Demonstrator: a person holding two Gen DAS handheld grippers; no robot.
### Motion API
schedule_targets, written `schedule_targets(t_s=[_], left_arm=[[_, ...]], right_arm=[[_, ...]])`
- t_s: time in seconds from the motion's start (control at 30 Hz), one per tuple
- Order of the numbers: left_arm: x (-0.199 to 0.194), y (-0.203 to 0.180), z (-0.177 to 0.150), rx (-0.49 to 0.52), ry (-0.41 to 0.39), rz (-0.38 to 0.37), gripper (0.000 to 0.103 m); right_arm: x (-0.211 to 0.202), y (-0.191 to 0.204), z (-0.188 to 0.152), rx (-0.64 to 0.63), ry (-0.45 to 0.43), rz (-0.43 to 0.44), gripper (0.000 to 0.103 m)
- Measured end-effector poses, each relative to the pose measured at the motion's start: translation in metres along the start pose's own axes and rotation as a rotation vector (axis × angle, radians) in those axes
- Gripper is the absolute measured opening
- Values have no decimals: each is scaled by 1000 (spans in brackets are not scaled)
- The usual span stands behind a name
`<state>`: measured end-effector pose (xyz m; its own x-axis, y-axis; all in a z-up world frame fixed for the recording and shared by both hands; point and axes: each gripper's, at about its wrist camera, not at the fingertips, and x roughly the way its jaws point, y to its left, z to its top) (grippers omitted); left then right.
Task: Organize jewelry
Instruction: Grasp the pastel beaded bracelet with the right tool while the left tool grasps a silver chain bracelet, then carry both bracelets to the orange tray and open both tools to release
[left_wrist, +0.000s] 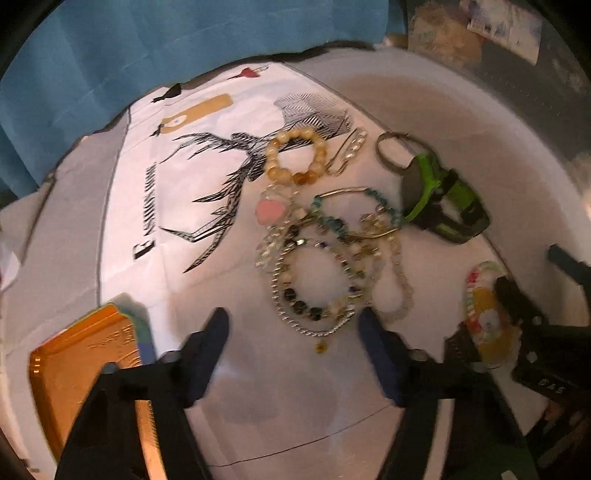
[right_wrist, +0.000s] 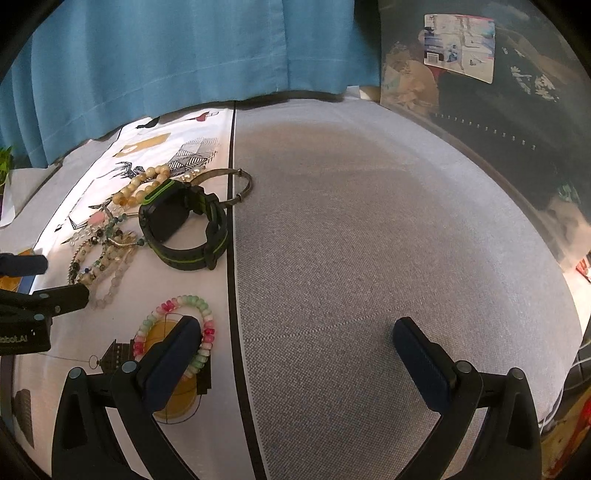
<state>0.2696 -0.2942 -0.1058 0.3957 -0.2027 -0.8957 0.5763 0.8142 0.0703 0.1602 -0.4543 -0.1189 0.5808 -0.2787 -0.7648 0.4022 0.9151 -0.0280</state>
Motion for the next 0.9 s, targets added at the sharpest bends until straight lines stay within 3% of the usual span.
schedule_targets(t_s=[0.03,0.07,0.1,0.17,0.2,0.63,0.9], left_arm=[[-1,1,-1,-8,-7,-40,23],[-2,3,-1,-16,-4,-62,7],[-2,5,-2,-28,3,-78,4],[-7,7,-5,-45,-5,-114,2],[-11,8,-7,-50,-11,-129,2],[-105,28,-30,-130,-150,-184,2],[-176,38,-80,-171,-197,-185,2]], right_arm=[[-1,0,0,-11,7,11,103],[-2,1,-1,-19,5,19,96],[-5,2,-2,-28,-11,27,87],[-12,6,-3,-50,-34,45,20],[-13,7,-3,-53,-27,61,6],[-64,-1,-7,-18,-35,157,7],[-115,-4,-26,-10,-38,185,7]])
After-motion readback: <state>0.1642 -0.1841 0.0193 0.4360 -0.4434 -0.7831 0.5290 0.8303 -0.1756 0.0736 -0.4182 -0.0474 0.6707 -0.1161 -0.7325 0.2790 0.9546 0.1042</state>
